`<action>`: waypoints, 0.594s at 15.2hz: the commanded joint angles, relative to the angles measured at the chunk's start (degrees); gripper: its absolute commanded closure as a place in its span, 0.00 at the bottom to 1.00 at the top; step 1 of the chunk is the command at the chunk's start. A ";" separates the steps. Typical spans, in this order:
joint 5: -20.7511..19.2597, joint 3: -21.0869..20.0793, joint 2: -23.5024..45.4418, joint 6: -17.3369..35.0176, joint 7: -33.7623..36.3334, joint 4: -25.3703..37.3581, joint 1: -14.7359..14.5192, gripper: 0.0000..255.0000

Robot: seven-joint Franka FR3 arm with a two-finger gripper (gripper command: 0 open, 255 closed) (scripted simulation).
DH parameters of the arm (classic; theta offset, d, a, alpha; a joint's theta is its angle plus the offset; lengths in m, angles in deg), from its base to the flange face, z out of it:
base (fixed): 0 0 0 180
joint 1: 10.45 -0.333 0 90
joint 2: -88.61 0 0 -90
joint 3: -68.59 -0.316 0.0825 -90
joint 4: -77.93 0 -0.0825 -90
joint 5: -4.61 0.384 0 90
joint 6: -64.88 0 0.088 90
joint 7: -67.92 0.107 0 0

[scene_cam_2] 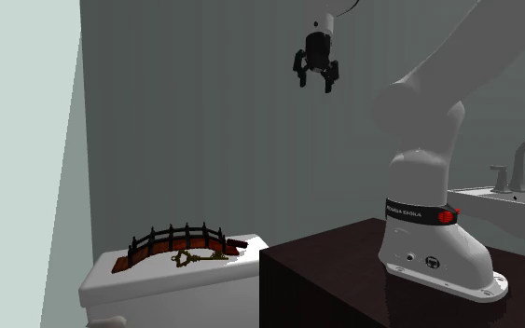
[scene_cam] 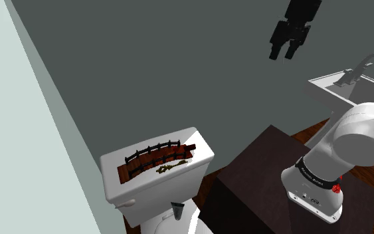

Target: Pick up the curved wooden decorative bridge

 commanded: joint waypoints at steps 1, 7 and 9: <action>0.00 0.00 0.00 0.00 0.00 0.00 0.00 0.00; -0.87 -1.15 10.80 9.04 -7.33 0.55 -3.84 0.00; -1.16 -1.66 14.59 11.80 -9.61 1.22 -5.03 0.00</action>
